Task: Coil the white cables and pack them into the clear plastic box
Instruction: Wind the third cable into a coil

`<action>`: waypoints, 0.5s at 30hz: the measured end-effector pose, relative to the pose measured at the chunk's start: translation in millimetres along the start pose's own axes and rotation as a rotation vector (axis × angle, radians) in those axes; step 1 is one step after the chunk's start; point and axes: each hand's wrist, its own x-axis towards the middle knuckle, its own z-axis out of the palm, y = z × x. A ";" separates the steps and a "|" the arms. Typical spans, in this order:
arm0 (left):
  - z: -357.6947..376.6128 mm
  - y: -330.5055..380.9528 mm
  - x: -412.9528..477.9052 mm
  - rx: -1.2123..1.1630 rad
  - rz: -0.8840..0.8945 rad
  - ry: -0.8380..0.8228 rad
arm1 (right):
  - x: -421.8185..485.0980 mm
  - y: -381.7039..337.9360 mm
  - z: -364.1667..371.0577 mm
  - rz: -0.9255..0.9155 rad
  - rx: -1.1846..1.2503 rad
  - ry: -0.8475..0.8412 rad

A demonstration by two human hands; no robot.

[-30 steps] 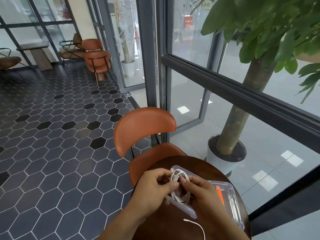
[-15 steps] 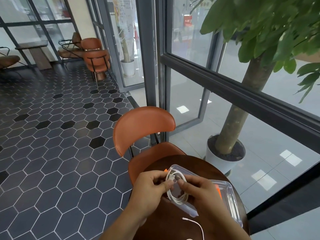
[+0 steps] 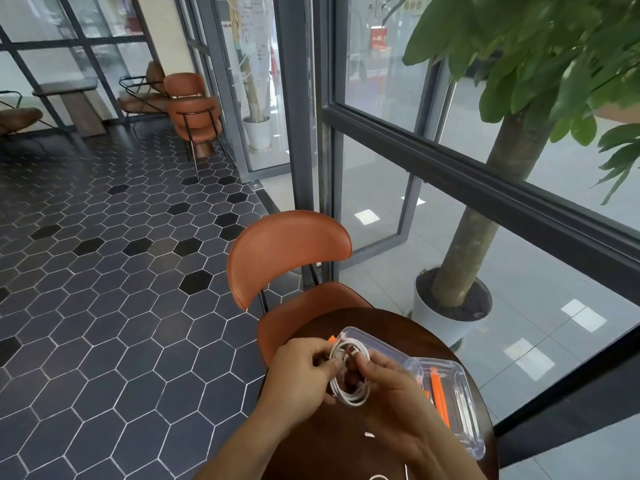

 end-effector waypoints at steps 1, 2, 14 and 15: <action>1.1 -0.4 0.2 0.015 -0.002 0.003 | 1.7 -0.1 0.0 -0.003 -0.008 0.039; 2.8 -1.1 0.6 0.044 -0.002 0.003 | 4.2 1.0 -1.7 -0.014 -0.008 0.080; 5.4 -5.4 1.5 0.221 -0.036 -0.111 | 2.8 6.1 -8.7 -0.309 -0.649 0.325; 5.6 -7.3 1.9 0.185 -0.047 -0.114 | 2.9 8.6 -9.0 -0.347 -0.764 0.349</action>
